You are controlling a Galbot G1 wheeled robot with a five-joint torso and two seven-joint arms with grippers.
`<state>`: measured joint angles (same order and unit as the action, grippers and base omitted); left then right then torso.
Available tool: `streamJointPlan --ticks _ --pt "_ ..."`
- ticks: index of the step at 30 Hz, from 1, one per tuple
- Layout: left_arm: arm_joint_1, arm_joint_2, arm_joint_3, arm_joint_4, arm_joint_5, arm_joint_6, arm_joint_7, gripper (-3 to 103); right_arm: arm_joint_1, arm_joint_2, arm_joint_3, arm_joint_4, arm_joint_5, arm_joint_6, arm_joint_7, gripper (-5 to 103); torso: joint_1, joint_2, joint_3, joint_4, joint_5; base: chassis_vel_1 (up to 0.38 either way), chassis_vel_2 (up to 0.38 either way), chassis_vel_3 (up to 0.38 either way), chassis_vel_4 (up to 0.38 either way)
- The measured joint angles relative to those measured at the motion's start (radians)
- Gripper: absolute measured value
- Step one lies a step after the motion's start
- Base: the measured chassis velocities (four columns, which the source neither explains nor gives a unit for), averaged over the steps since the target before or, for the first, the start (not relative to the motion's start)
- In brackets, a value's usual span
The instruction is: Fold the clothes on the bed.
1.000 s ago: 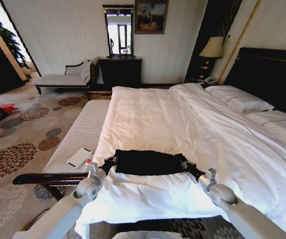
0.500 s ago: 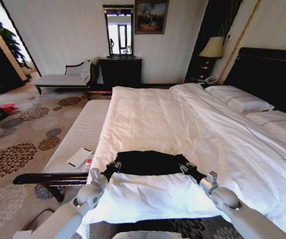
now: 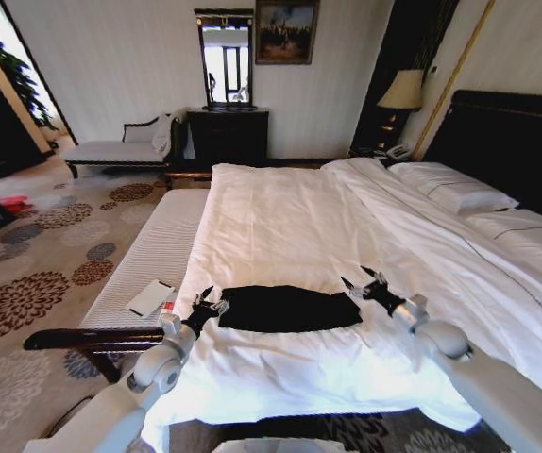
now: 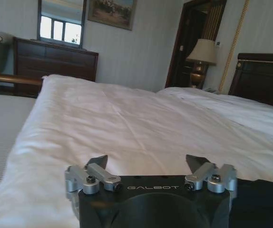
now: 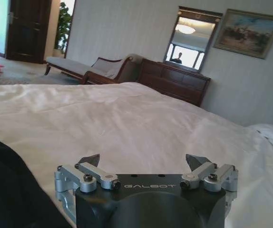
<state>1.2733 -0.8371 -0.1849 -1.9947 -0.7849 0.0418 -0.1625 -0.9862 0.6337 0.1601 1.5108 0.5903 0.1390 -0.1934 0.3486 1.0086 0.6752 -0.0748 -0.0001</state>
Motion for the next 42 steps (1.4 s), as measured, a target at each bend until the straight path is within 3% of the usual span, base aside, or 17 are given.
streamJointPlan --ticks 2,7,16,23,32,42 --pt "0.018 0.009 -0.028 -0.012 -0.01 0.0 0.003 99 0.073 0.018 -0.079 -0.049 -0.014 0.006 -0.006 100 0.0 0.0 0.0 -0.0003 0.0003 0.0 0.0 0.0 0.0" --pt "0.054 0.017 -0.092 -0.047 -0.068 0.013 -0.005 100 0.302 0.096 -0.283 -0.154 -0.027 0.019 -0.012 100 0.0 0.0 0.0 0.0001 -0.0003 0.0 0.0 0.0 0.0" --pt "0.109 0.017 -0.158 -0.083 -0.116 0.03 -0.01 100 0.406 0.182 -0.412 -0.299 -0.034 0.039 -0.049 100 0.0 0.0 0.0 -0.0002 0.0 0.0 0.0 0.0 0.0" --pt "0.12 0.016 -0.17 -0.098 -0.125 0.036 -0.015 100 0.389 0.171 -0.415 -0.314 -0.055 0.052 -0.088 100 0.0 0.0 0.0 -0.0006 0.0001 0.0 0.0 0.0 0.0" --pt "0.089 0.007 -0.169 -0.104 -0.166 0.047 -0.034 100 0.273 0.12 -0.367 -0.152 -0.085 0.051 -0.069 100 0.0 0.0 0.0 -0.0007 0.0001 0.0 0.0 0.0 0.0" --pt "0.134 -0.005 -0.209 -0.123 -0.189 0.053 -0.041 100 0.137 0.064 -0.322 -0.028 -0.121 0.053 -0.058 100 0.0 0.0 0.0 -0.0002 0.0001 0.0 0.0 0.0 0.0"
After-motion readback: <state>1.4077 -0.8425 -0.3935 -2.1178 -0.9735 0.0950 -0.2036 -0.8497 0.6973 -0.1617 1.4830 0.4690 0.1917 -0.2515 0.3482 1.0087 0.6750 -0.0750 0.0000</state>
